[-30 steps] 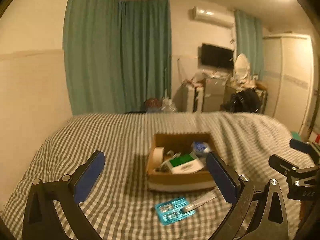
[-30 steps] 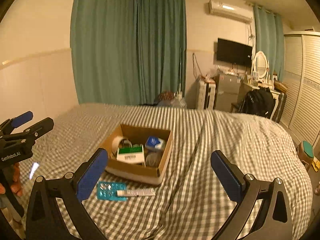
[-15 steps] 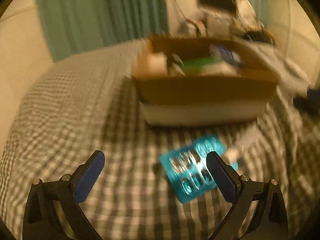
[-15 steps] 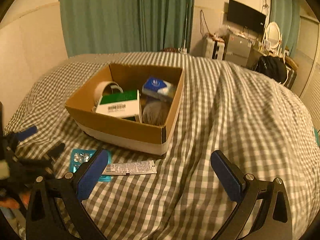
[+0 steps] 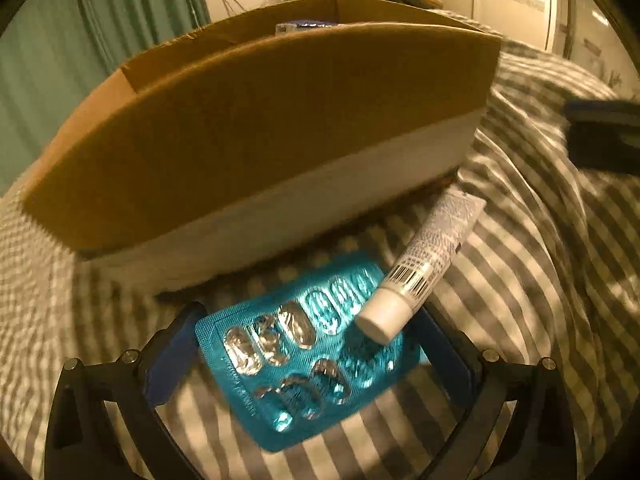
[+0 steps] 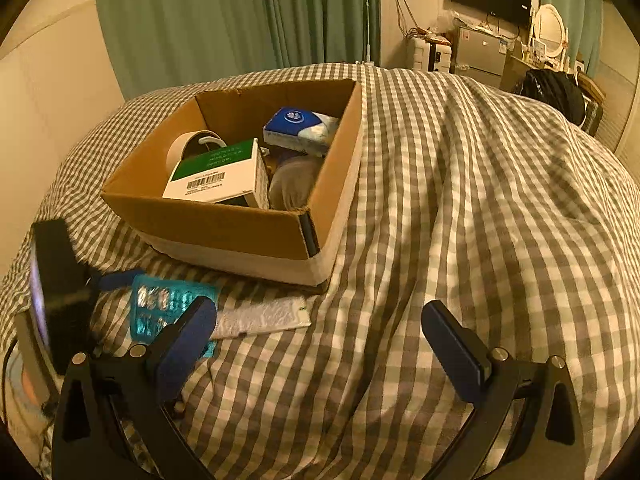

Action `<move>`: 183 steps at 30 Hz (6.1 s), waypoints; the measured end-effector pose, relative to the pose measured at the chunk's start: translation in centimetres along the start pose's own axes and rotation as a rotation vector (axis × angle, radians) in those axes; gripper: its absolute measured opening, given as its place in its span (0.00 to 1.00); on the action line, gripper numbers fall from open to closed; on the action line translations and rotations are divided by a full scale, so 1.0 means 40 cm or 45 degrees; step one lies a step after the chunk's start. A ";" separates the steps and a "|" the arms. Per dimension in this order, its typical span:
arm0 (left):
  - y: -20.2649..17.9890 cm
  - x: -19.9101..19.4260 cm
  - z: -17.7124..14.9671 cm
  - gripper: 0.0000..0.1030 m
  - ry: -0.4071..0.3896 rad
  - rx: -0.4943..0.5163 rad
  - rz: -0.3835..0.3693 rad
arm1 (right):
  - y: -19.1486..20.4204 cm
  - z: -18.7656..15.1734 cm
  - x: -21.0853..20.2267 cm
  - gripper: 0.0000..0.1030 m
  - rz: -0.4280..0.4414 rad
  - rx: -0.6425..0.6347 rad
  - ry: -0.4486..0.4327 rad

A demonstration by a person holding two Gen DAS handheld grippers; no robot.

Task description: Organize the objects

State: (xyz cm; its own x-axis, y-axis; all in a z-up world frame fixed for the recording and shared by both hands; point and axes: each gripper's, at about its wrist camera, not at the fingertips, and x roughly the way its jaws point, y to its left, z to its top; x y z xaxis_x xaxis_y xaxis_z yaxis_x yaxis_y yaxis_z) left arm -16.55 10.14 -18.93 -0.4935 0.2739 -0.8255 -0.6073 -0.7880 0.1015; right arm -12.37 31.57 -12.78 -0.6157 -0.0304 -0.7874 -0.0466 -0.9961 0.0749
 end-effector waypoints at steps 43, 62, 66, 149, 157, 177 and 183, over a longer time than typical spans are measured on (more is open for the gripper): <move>0.117 -0.258 -0.139 0.93 -0.186 -0.448 0.211 | 0.162 -0.044 0.207 0.50 0.062 -0.074 0.261; 0.015 -0.399 -0.119 0.93 -0.306 -0.396 0.190 | 0.155 -0.108 -0.082 0.16 0.155 -0.154 0.057; 0.021 -0.449 -0.060 0.93 -0.381 -0.373 0.202 | 0.158 -0.049 -0.157 0.16 0.161 -0.179 -0.054; 0.018 -0.637 0.097 1.00 -0.831 -0.476 0.457 | 0.097 0.049 -0.446 1.00 -0.242 -0.012 -0.762; 0.010 -0.602 0.074 1.00 -0.792 -0.483 0.477 | 0.083 0.035 -0.416 1.00 -0.219 -0.002 -0.724; 0.013 -0.609 0.066 1.00 -0.765 -0.496 0.456 | 0.107 0.031 -0.405 1.00 -0.211 -0.019 -0.696; 0.008 -0.608 0.062 1.00 -0.764 -0.494 0.461 | 0.110 0.030 -0.403 1.00 -0.210 -0.022 -0.693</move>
State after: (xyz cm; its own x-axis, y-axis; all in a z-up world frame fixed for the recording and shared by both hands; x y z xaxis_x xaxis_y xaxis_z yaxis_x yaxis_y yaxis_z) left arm -6.29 4.60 2.57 -0.9361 0.1273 -0.3278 -0.1399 -0.9901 0.0149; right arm -3.59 27.76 0.95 -0.9181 0.1683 -0.3588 -0.1666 -0.9854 -0.0360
